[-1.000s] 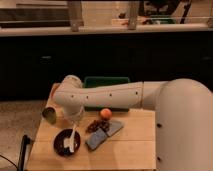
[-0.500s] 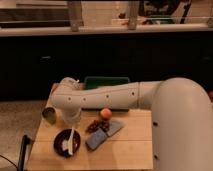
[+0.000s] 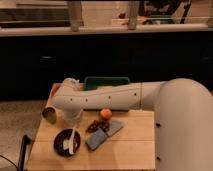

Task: Wipe purple bowl with brush

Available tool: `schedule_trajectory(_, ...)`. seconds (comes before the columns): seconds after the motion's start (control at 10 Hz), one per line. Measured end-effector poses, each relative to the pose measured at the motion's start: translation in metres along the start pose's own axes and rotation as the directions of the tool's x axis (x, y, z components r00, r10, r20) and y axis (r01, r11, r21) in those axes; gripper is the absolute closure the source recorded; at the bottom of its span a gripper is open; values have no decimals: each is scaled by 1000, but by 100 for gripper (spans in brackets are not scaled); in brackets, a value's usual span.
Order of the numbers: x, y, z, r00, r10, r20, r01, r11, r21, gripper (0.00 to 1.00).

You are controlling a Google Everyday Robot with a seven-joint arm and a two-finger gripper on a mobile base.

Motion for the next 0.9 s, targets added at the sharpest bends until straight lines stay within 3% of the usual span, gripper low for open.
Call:
schedule_trajectory(0.5, 34, 7, -3, 997, 71, -33, -72, 997, -11, 100)
schedule_trajectory(0.9, 53, -13, -1, 996, 58, -62, -59, 998, -18, 100)
